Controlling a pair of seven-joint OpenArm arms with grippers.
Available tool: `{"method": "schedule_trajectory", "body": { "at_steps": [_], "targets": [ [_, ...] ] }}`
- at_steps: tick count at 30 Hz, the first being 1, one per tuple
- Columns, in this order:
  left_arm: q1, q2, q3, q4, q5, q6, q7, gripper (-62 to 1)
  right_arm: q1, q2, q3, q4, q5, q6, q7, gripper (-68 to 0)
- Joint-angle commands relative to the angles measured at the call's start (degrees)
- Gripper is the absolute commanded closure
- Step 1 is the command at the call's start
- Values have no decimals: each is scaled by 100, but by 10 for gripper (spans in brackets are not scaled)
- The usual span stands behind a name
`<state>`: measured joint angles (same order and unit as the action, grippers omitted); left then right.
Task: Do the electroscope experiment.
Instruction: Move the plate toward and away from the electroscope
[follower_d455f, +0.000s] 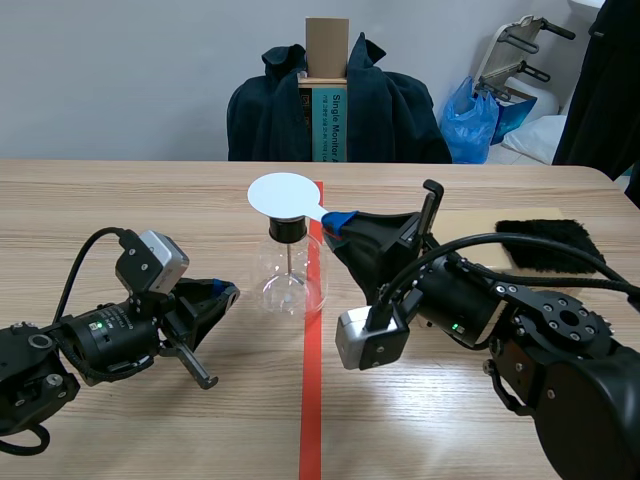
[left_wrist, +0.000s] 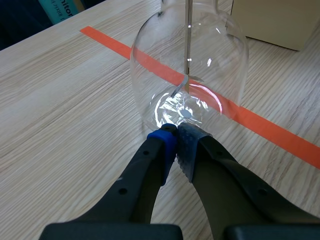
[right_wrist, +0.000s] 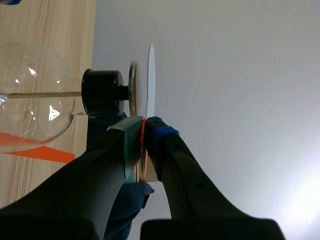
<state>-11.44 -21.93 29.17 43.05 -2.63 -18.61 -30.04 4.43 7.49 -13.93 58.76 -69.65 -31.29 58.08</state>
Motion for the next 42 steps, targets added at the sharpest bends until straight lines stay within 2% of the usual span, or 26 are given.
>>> {"method": "schedule_trajectory", "body": {
  "at_steps": [1,9,19,28,36,42],
  "targets": [
    [-92,13,-26,83,-74,7,-59,-30,114,92,46,42,81,-66,37,-7],
    [-90,11,-26,83,-74,7,-59,-30,111,155,46,42,81,-68,-37,-7],
    [-92,11,-26,83,-76,7,-59,-30,11,188,0,42,136,-85,-918,-7],
    [-92,-2,-26,83,-76,7,-63,-30,-33,186,-2,42,151,-87,-1429,-7],
    [-92,-2,-26,83,-76,7,-61,-30,-33,188,-2,42,151,-85,-1521,-7],
    [-92,-2,-26,83,-76,7,-61,-30,-33,186,-2,42,151,-87,-979,-7]
  ]
}}
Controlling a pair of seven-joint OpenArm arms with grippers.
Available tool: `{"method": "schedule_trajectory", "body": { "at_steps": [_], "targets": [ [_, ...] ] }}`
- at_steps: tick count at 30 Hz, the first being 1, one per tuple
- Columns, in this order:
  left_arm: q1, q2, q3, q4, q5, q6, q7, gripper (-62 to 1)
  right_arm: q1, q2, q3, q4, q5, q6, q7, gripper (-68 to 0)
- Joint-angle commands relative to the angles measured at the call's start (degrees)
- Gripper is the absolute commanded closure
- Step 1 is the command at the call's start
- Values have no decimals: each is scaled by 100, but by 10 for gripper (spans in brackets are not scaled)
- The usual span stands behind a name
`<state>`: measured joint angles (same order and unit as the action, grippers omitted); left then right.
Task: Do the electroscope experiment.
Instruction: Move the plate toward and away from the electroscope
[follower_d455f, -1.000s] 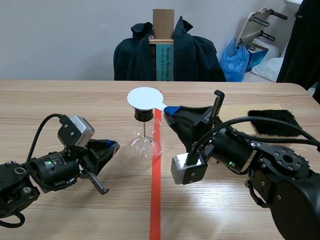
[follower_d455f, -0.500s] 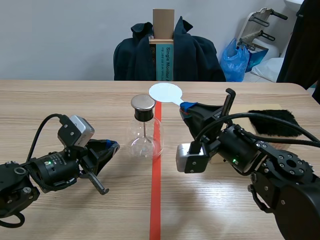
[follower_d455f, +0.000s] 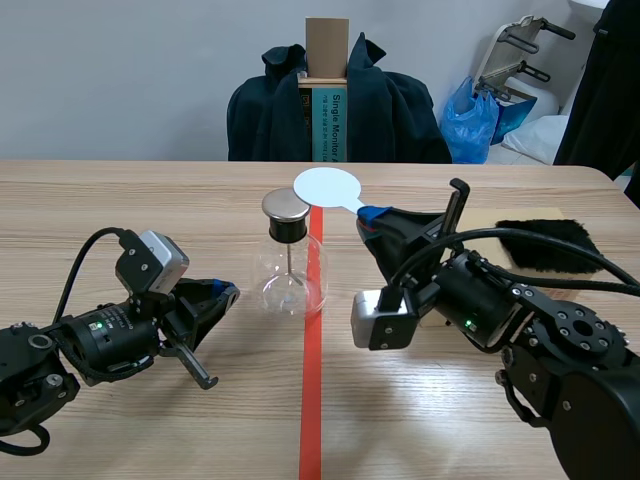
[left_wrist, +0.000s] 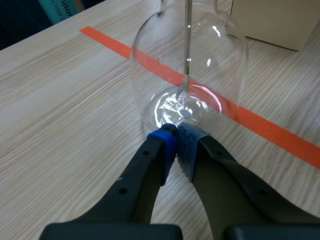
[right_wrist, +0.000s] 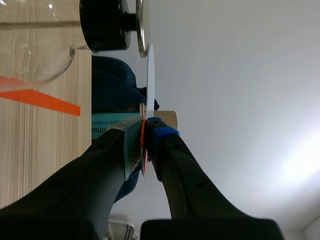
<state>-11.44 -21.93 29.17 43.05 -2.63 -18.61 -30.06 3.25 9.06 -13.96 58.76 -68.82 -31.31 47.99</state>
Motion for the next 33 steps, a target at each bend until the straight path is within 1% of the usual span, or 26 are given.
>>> {"method": "schedule_trajectory", "body": {
  "at_steps": [1,9,17,28,33],
  "targets": [
    [-92,-2,-26,83,-76,7,-59,-30,85,28,0,42,68,-85,142,-7],
    [-92,-2,-37,83,-76,7,-57,-30,85,26,0,42,66,-85,848,-7],
    [-92,-2,-37,83,-76,7,-57,-30,85,26,0,42,66,-85,1141,-7],
    [-94,-2,-37,85,-76,7,-57,-30,87,15,0,42,68,-85,1123,-7],
    [-92,-20,-37,90,-74,7,-55,-30,87,22,2,42,101,-85,721,-7]
  ]
}}
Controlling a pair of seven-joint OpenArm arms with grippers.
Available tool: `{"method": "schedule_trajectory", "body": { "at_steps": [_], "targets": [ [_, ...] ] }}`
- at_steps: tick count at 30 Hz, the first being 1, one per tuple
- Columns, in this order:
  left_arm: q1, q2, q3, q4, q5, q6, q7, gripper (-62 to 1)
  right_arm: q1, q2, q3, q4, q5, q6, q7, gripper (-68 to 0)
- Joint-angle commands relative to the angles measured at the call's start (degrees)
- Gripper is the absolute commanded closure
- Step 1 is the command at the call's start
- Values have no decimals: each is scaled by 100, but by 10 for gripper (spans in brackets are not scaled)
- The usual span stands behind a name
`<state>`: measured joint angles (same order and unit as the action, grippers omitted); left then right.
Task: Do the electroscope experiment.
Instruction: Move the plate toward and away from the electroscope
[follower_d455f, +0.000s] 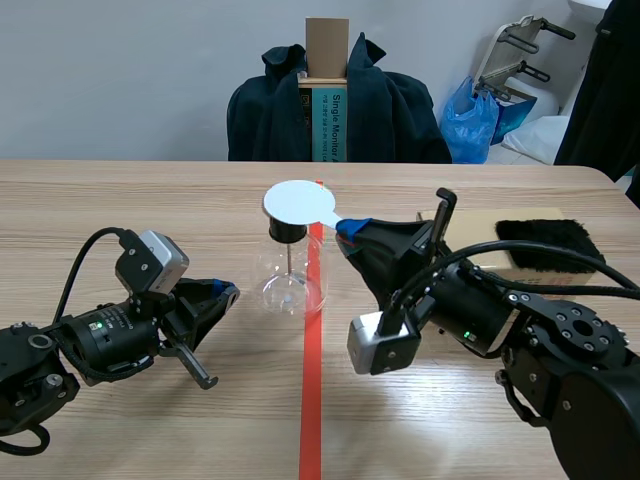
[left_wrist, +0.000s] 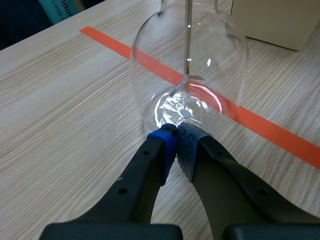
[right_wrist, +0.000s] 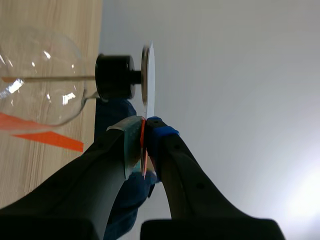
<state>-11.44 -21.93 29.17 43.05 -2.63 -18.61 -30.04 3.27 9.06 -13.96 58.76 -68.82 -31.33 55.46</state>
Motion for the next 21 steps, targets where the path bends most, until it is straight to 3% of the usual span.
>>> {"method": "schedule_trajectory", "body": {
  "at_steps": [1,7,16,21],
  "targets": [
    [-92,-20,-37,90,-74,13,-57,-30,85,31,2,42,144,-83,-107,-7],
    [-94,-20,-37,90,-74,13,-57,-30,85,31,7,42,654,-544,-608,-7],
    [-94,-17,-37,90,-76,13,-55,-30,-72,85,7,186,1401,-1353,-909,-7],
    [-92,-17,-37,90,-76,11,-55,-30,-372,299,7,503,1563,-1353,-962,-7]
  ]
}}
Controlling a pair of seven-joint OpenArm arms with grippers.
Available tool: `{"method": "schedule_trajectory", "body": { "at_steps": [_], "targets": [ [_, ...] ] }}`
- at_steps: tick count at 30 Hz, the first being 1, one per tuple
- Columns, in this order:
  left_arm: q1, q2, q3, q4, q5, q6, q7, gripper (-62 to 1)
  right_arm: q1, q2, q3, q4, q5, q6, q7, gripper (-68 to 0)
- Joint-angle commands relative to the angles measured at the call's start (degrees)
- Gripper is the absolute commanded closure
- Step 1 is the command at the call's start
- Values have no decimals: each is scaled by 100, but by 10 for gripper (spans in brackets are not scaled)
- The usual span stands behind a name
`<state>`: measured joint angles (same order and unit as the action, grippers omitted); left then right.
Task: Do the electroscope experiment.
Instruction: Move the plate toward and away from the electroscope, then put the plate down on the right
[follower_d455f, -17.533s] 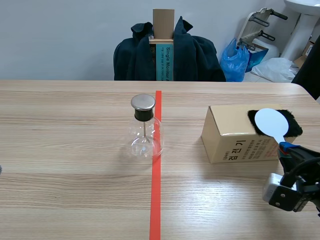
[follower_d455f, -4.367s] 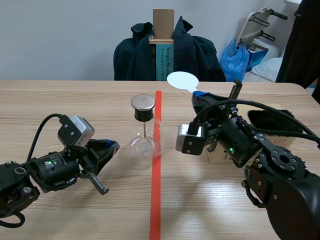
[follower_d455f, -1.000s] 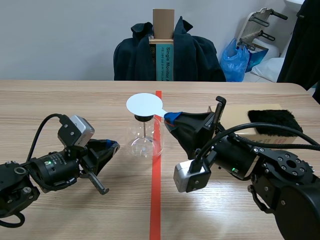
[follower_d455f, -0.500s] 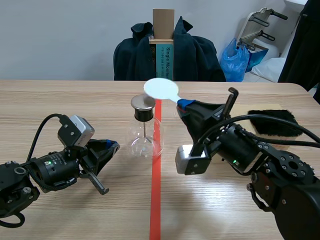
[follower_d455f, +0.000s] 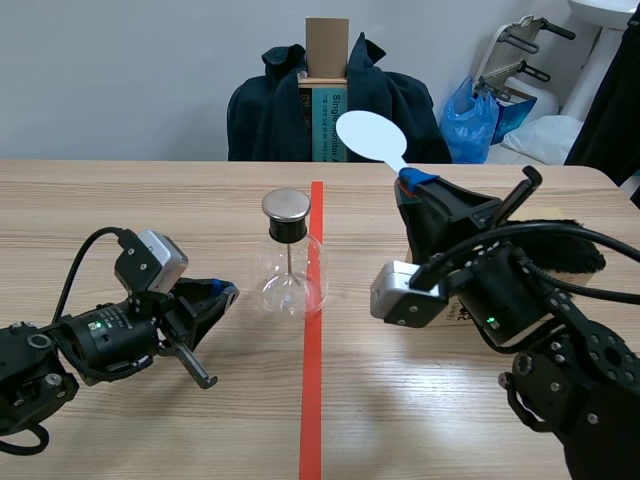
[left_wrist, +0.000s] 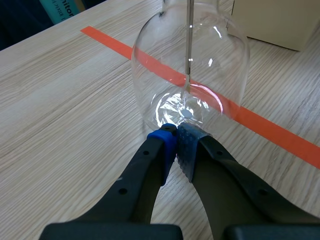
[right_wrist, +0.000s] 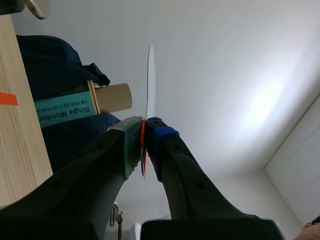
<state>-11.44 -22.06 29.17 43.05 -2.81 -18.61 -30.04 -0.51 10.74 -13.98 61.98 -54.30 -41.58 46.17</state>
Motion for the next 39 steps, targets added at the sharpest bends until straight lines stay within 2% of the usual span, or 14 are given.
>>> {"method": "schedule_trajectory", "body": {
  "at_steps": [1,6,9,12,16,20,23,25,27,28,30,33,36,39],
  "targets": [
    [-83,-4,-37,90,-59,11,-57,-30,-79,173,11,254,131,-328,-66,-7],
    [17,-22,-37,136,-61,55,-37,-30,-610,411,20,579,210,-328,-328,-7],
    [291,-168,-46,470,-101,140,20,-30,-1016,599,20,710,208,-328,-492,-7],
    [769,-439,-188,1165,-103,140,264,-30,-1344,796,20,791,208,-328,-837,-7],
    [1746,-957,-590,2500,-129,140,636,-36,-1635,1019,20,802,210,-328,-1453,-7],
    [3021,-1606,-1139,4065,-472,138,940,-174,-1714,1143,20,804,299,-328,-2039,-7],
    [3989,-2000,-1585,5095,-579,138,1202,-281,-1685,1154,17,804,404,-328,-2396,-7],
    [4559,-2179,-1856,5650,-619,138,1259,-393,-1676,1150,17,804,404,-328,-2662,-7],
    [5047,-2293,-2114,6089,-623,138,1257,-559,-1676,1150,17,804,400,-328,-2780,-7],
    [5263,-2295,-2243,6275,-638,138,1257,-623,-1676,1150,17,804,400,-199,-2824,-7],
    [5622,-2271,-2476,6583,-643,140,1255,-623,-1672,1150,15,804,398,81,-2872,-7],
    [5952,-2271,-2747,6929,-695,149,1257,-623,-1547,1150,7,802,396,358,-2868,-7],
    [6131,-2273,-2900,7154,-975,153,1429,-623,-1370,1150,-46,800,400,450,-2872,-7],
    [6118,-2273,-2931,7241,-1012,192,1510,-623,-1191,1147,-120,800,400,579,-2870,-7]
  ]
}}
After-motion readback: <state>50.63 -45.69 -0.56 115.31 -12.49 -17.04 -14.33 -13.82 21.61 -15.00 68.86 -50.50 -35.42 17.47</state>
